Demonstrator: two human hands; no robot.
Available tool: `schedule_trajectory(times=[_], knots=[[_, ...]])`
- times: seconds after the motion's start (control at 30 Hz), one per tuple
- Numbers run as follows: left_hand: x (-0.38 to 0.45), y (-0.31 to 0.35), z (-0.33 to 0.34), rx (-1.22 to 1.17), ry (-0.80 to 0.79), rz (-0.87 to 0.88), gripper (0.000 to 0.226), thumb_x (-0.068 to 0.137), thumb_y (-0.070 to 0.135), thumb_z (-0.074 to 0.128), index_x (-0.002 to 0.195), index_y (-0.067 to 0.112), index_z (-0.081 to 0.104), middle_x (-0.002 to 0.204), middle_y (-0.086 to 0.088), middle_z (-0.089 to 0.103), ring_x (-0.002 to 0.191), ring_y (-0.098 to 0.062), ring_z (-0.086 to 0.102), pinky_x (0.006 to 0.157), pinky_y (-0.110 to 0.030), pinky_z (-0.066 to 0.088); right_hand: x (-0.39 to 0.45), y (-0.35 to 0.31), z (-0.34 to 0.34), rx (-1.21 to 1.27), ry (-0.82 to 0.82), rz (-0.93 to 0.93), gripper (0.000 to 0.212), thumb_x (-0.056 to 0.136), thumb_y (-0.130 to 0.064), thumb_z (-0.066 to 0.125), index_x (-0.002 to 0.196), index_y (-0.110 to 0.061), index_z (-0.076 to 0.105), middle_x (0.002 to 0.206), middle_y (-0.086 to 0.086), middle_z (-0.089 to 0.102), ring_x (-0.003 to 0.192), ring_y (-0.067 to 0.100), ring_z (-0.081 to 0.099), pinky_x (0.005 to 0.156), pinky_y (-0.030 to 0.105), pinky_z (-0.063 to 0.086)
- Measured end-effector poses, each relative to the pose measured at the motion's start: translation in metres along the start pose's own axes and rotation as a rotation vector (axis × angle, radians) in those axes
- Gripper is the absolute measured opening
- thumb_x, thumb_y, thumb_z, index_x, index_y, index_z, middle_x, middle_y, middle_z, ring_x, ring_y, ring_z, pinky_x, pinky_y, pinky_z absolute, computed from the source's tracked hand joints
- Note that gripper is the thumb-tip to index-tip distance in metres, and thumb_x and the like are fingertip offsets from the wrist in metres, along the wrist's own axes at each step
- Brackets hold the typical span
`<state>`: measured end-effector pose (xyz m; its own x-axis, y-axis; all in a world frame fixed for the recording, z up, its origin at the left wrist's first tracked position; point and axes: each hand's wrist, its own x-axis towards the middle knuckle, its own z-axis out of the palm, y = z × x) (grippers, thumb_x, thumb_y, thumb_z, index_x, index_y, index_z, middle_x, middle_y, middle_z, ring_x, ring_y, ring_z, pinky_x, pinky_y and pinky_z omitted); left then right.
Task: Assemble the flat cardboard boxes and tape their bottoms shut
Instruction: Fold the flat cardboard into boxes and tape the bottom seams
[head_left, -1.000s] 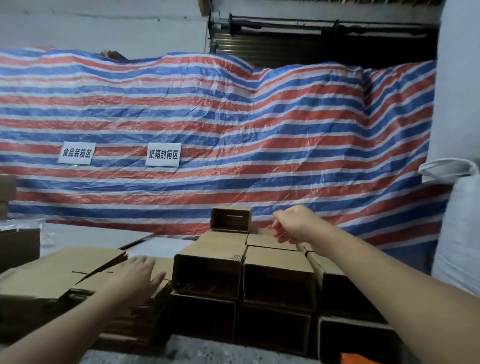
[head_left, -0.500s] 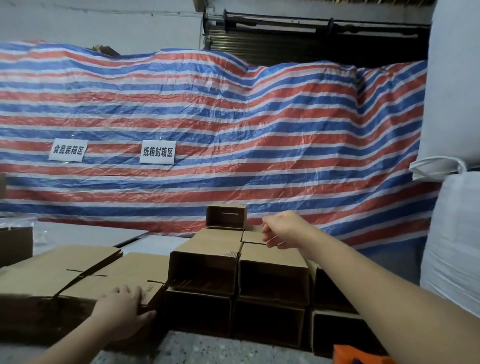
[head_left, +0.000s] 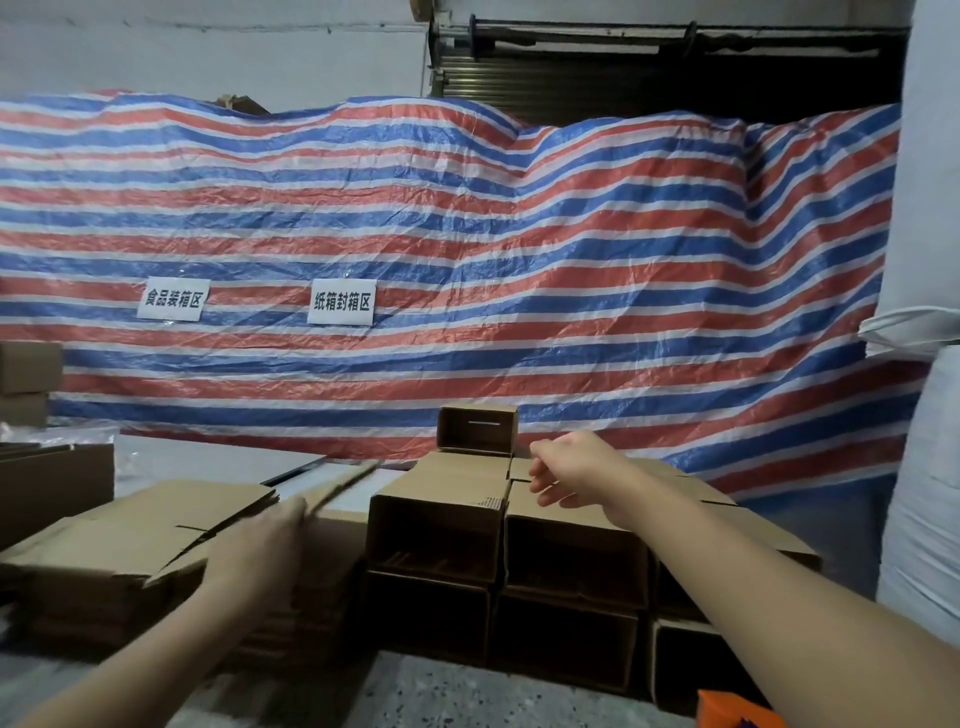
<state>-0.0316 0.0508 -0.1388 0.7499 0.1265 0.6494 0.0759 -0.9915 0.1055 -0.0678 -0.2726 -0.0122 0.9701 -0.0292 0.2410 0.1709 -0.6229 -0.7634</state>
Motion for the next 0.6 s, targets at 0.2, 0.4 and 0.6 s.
schedule_trajectory(times=[0.2,0.4,0.6], knots=[[0.027,0.022,-0.084,-0.295,0.289,0.036,0.026,0.104,0.03,0.037,0.109,0.016,0.059,0.085,-0.007,0.067,0.064,-0.024,0.054,0.054,-0.033,0.037,0.003,-0.009,-0.002,0.03,0.015,-0.002,0.036,0.104,-0.035,0.045,0.095,-0.01,0.069,0.088,0.006,0.074,0.081,0.017,0.07,0.073,0.03,0.053],[0.029,0.056,-0.162,-0.52,0.366,0.229,0.028,0.099,0.017,0.048,0.123,0.016,0.064,0.086,0.001,0.06,0.07,-0.017,0.053,0.061,-0.03,0.04,0.013,-0.028,-0.022,0.227,0.138,-0.112,0.052,0.102,-0.057,0.037,0.133,-0.018,0.049,0.128,0.002,0.053,0.11,0.019,0.051,0.092,0.04,0.042],[0.022,0.081,-0.204,-0.99,0.146,0.218,0.023,0.101,0.041,0.042,0.091,0.028,0.059,0.076,0.008,0.063,0.069,-0.01,0.056,0.059,-0.028,0.04,0.012,-0.036,-0.068,0.407,0.376,-0.224,0.062,0.099,-0.066,0.036,0.142,-0.022,0.042,0.116,-0.007,0.043,0.097,0.012,0.046,0.082,0.033,0.037]])
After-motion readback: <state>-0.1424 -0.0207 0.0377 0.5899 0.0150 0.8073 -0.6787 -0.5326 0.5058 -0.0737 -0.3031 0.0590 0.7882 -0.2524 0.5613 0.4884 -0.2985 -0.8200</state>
